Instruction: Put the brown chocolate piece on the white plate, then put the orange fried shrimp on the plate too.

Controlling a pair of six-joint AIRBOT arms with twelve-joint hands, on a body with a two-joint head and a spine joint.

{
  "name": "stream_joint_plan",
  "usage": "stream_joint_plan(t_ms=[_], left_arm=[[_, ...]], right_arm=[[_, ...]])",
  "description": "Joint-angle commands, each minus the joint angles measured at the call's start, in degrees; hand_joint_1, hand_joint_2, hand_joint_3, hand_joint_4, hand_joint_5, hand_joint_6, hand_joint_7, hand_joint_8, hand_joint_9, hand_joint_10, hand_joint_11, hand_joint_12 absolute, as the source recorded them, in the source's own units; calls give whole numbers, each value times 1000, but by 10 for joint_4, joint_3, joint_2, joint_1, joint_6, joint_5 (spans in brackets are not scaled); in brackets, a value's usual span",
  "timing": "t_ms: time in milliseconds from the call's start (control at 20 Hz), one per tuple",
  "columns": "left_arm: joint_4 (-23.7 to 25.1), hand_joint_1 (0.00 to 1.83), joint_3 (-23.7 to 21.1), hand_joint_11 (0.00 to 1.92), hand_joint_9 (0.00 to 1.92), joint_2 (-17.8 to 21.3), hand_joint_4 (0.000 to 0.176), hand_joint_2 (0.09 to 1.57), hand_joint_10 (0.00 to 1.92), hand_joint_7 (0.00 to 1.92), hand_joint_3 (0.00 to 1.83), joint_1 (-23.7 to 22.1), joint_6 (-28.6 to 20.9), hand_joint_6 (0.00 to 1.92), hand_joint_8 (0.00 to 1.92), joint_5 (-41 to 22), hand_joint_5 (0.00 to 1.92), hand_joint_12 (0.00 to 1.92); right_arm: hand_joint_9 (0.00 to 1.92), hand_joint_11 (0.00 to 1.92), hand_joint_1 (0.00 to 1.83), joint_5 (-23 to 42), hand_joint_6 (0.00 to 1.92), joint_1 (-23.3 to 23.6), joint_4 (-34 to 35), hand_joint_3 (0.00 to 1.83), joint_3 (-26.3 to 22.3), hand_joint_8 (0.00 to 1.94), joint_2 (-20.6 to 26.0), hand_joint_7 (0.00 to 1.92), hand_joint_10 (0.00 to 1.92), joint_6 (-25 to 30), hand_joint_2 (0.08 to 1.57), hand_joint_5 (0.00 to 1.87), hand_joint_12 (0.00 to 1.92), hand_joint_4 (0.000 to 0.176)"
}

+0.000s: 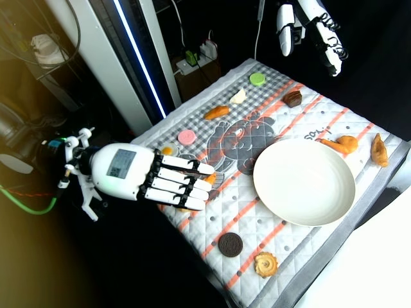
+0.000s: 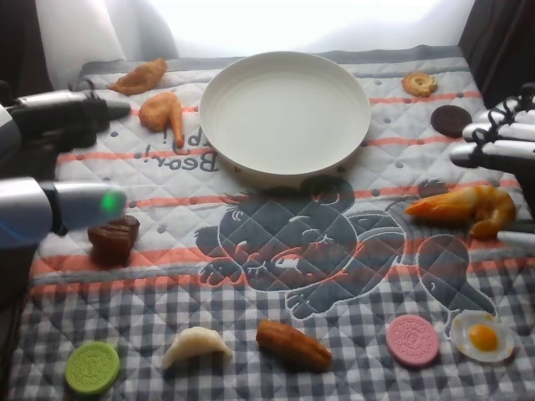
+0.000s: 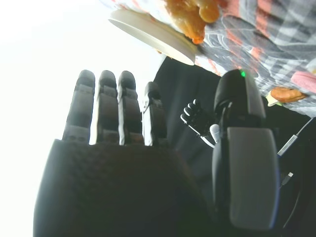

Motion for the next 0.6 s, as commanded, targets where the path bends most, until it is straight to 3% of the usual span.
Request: stream_joint_plan(t_ms=[0, 50, 200, 250, 300, 350, 400, 500, 550], left_arm=[[0, 558, 2, 116, 546, -1, 128, 1020, 19, 461, 0, -7, -2, 3, 2, -65, 433, 994], [1, 599, 3, 93, 536, -1, 125, 1012, 11, 452, 0, -8, -2, 2, 0, -62, 434, 988], [2, 581, 11, 76, 539, -8, 143, 1003, 8, 451, 0, -12, 0, 0, 2, -45, 424, 973], [-8, 622, 17, 69, 525, -15, 160, 973, 2, 430, 0, -16, 14, 0, 0, -31, 392, 929], [-28, 700, 20, 104, 525, -22, 166, 940, 1, 427, 0, -22, 48, 0, 0, -14, 380, 888], [-52, 773, 18, 116, 530, -29, 164, 915, 2, 435, 0, -27, 103, 4, 3, -4, 390, 878], [-78, 792, 9, 131, 550, -34, 174, 898, 3, 454, 0, -32, 172, 1, 0, -1, 375, 836], [-132, 815, -10, 153, 593, -49, 158, 868, 8, 505, 0, -41, 349, 3, 4, 4, 407, 817], [-151, 819, -13, 120, 587, -61, 164, 868, 3, 509, 0, -45, 419, 0, 2, 9, 406, 801]], right_arm=[[353, 170, 816, 66, 3, 7, 9, 2, 2, 1, 3, 405, 2, -2, 1263, 556, 425, 21], [356, 178, 840, 66, 3, 7, 8, 0, 2, 1, 2, 405, 2, -2, 1260, 563, 418, 16], [347, 204, 852, 65, 0, 7, 7, 1, 3, 0, 0, 380, 0, -2, 1263, 544, 354, 39], [348, 207, 874, 64, 2, 7, 7, 0, 3, 1, -1, 383, 1, -2, 1259, 547, 349, 36], [350, 208, 879, 62, 2, 7, 7, 0, 4, 2, -2, 383, 2, -2, 1260, 548, 347, 23], [332, 192, 834, 61, 1, 7, 7, 2, 4, 0, -2, 374, 1, -2, 1264, 547, 335, 28], [316, 172, 825, 61, 0, 7, 6, 3, 4, 0, -2, 365, 0, -2, 1268, 545, 325, 24], [329, 197, 805, 61, 2, 7, 5, 2, 4, 2, -2, 369, 5, -2, 1268, 551, 331, 29], [326, 192, 799, 61, 2, 7, 5, 2, 4, 2, -2, 369, 3, -2, 1268, 552, 328, 27]])
